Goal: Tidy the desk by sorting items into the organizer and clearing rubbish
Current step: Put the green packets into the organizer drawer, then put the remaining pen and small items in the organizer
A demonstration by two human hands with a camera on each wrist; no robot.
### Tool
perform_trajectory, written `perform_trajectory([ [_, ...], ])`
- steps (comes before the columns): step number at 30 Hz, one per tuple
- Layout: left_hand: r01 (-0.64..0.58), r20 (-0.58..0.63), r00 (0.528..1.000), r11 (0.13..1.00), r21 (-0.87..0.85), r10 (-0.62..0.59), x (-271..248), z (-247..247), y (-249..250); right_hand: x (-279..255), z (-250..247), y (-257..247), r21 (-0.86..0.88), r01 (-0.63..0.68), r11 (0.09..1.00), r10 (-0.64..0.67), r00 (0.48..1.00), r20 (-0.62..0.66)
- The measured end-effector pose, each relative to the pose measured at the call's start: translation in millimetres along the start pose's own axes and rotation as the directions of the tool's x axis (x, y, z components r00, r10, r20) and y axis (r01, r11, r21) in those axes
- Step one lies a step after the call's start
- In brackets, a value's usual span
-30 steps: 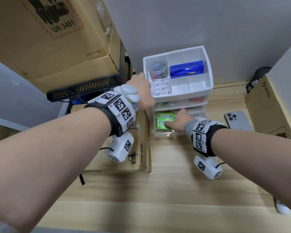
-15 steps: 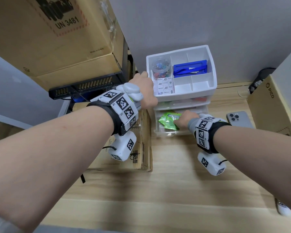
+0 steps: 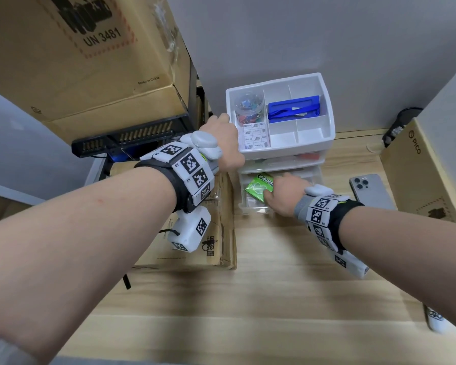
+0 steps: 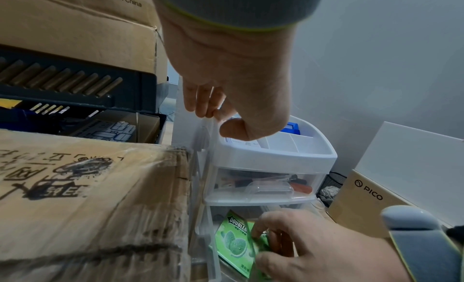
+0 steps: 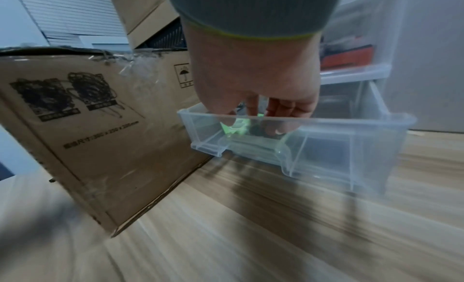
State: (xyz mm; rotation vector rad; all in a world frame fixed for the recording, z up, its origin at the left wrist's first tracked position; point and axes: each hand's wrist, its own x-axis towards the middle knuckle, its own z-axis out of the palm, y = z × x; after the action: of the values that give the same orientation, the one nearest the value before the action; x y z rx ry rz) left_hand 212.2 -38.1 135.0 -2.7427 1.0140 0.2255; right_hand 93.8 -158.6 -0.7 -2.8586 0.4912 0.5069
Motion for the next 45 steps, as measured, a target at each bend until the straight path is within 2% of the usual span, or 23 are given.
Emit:
perform_trajectory([
  [5, 0.01, -0.011, 1.0, 1.0, -0.01, -0.01, -2.4, 1.2, -0.2, 2.3, 0.5, -0.7, -0.062, -0.018, 0.998, 0.02, 0.999, 0.035],
  [10, -0.006, -0.014, 1.0, 1.0, -0.028, 0.005, -3.2, 1.7, -0.5, -0.9, 12.7, -12.5, 0.033, -0.027, 0.999, 0.028, 0.999, -0.036],
  [17, -0.02, -0.016, 1.0, 0.999, -0.033, 0.02, -2.6, 2.8, -1.7, -3.4, 12.7, -22.0, -0.004, 0.066, 0.998, -0.066, 0.998, 0.015],
  [23, -0.026, -0.016, 1.0, 0.999, -0.038, 0.025, -2.5, 4.0, -3.6, -5.9, 11.1, -10.3, 0.054, 0.237, 0.97, -0.241, 0.967, 0.081],
  [27, -0.03, -0.023, 0.999, 0.999, -0.033, 0.029, -1.2, 6.4, -5.3, -7.0, 10.5, -9.5, 0.112, 0.261, 0.959, -0.273, 0.955, 0.112],
  [33, -0.032, -0.04, 0.999, 0.999, 0.006, 0.033, -9.8, 11.6, -9.1, -14.7, -1.7, -17.3, 0.186, 0.285, 0.94, -0.3, 0.952, 0.056],
  [38, 0.072, -0.007, 0.997, 0.997, 0.009, -0.072, -37.6, 6.7, -28.7, -25.4, -36.9, -35.7, 0.183, 0.337, 0.924, -0.339, 0.941, -0.018],
  [40, 0.102, -0.004, 0.995, 0.995, -0.002, -0.102, -46.4, 4.0, -43.2, -29.6, -56.5, -48.7, 0.193, 0.387, 0.902, -0.377, 0.922, -0.088],
  [45, 0.209, -0.02, 0.978, 0.978, -0.017, -0.21, -76.5, -14.4, -98.8, -38.0, -105.8, -112.0, 0.192, 0.534, 0.824, -0.481, 0.836, -0.263],
])
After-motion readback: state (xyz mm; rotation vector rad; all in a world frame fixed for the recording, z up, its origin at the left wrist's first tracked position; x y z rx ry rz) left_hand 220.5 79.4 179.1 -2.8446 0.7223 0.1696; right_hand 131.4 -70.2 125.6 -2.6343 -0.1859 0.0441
